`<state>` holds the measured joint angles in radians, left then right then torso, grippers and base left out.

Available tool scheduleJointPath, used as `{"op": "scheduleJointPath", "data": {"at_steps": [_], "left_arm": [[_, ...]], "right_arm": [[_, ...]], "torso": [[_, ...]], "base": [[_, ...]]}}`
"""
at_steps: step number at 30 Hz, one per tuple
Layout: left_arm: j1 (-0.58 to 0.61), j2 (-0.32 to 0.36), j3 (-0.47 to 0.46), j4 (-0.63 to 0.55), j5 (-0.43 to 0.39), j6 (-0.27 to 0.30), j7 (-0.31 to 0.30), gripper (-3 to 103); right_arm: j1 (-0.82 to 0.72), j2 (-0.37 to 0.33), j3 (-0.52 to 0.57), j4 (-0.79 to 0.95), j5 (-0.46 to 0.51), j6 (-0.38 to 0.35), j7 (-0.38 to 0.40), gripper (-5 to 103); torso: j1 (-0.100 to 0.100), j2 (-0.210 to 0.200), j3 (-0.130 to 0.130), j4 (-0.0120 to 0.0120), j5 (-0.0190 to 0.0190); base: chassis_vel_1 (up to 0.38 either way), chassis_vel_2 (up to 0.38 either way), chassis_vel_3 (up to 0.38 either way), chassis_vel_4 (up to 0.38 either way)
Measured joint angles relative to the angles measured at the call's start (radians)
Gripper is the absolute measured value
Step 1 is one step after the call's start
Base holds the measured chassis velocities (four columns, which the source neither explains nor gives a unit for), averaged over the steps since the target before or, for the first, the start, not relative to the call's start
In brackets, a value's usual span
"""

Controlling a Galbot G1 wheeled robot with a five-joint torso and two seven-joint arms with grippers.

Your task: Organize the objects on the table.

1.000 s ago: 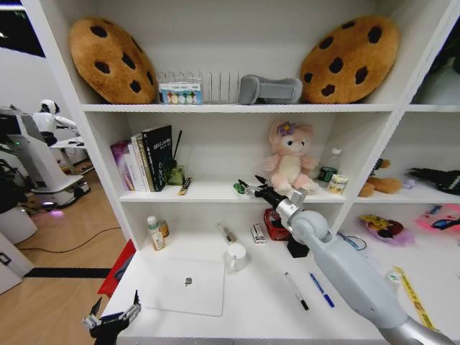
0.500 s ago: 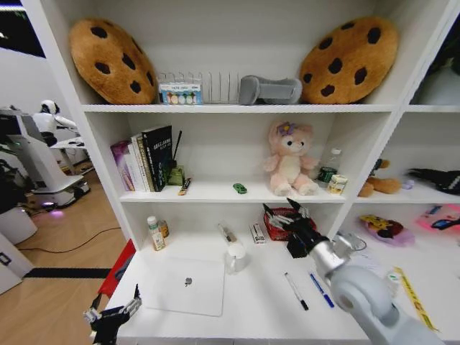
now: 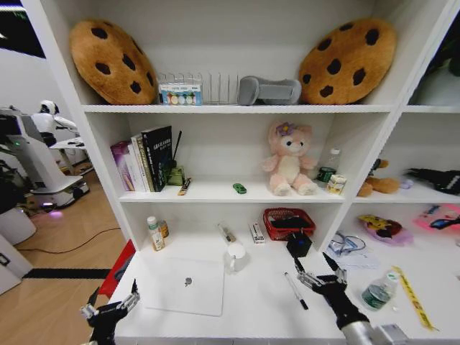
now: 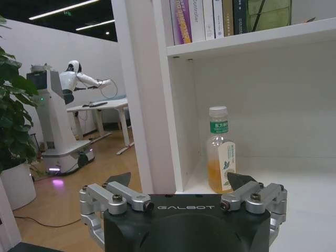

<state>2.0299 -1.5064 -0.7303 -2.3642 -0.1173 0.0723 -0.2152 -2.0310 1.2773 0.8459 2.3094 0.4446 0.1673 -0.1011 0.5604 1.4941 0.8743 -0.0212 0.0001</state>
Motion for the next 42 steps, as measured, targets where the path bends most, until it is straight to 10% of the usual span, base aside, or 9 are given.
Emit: {"op": "scheduleJointPath", "data": {"at_steps": [42], "left_arm": [[-0.008, -0.005, -0.012, -0.004, -0.022, 0.009, -0.014, 100]], "right_arm": [[0.043, 0.036, -0.063, 0.009, -0.080, 0.038, 0.036, 100]], "torso": [[0.000, 0.000, 0.000, 0.0000, 0.0001]], "base": [[0.058, -0.048, -0.052, 0.048]]}}
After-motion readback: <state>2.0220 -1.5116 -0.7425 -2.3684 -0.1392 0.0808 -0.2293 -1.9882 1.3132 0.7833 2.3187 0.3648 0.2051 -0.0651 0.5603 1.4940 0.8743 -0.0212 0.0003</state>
